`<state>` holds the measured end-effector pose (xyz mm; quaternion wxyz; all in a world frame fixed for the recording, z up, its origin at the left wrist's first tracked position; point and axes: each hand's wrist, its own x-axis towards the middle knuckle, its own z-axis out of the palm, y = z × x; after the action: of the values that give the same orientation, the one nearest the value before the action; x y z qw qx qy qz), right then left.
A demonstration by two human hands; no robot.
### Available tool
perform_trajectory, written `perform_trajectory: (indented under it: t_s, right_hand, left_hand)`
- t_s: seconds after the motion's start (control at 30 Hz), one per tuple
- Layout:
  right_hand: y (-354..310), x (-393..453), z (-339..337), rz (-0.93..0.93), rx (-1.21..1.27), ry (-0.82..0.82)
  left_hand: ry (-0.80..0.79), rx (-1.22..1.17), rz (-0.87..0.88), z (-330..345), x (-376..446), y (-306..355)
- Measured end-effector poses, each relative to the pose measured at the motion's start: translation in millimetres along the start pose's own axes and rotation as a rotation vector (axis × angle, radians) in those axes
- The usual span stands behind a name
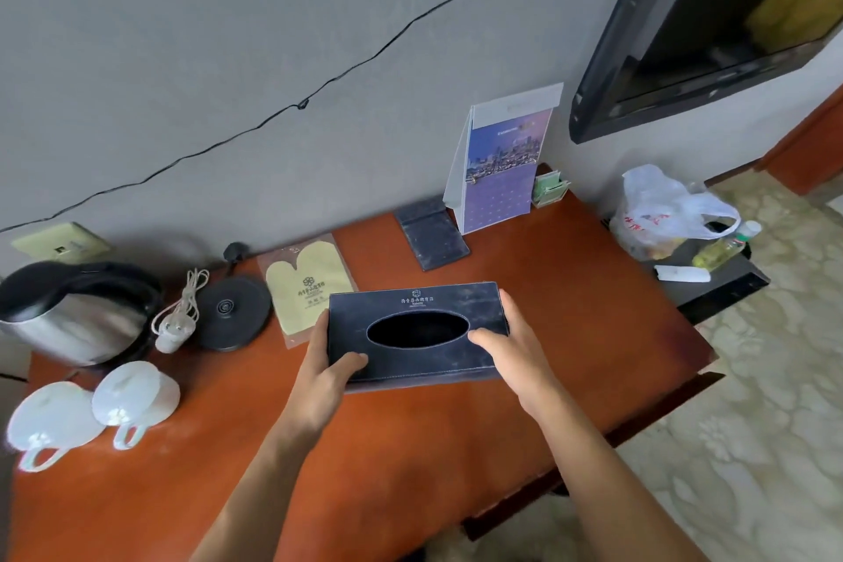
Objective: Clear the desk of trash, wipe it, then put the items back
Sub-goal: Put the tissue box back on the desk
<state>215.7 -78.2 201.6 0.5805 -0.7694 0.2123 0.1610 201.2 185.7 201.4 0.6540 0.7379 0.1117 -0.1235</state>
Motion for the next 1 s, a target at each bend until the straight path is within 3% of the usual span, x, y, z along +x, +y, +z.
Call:
perform_trajectory:
  t_s: [0.5, 0.67, 1.0]
  right_hand:
    - [-41, 103, -7, 0.017, -0.146, -0.096]
    - [-57, 156, 5, -0.027, -0.187, -0.198]
    - [-95, 255, 63, -0.011, -0.21, -0.37]
  left_hand:
    - [0.033, -0.04, -0.153, 16, 76, -4]
    - [0.148, -0.06, -0.22, 19, 108, -1]
    - [0.389, -0.066, -0.165, -22, 186, 6]
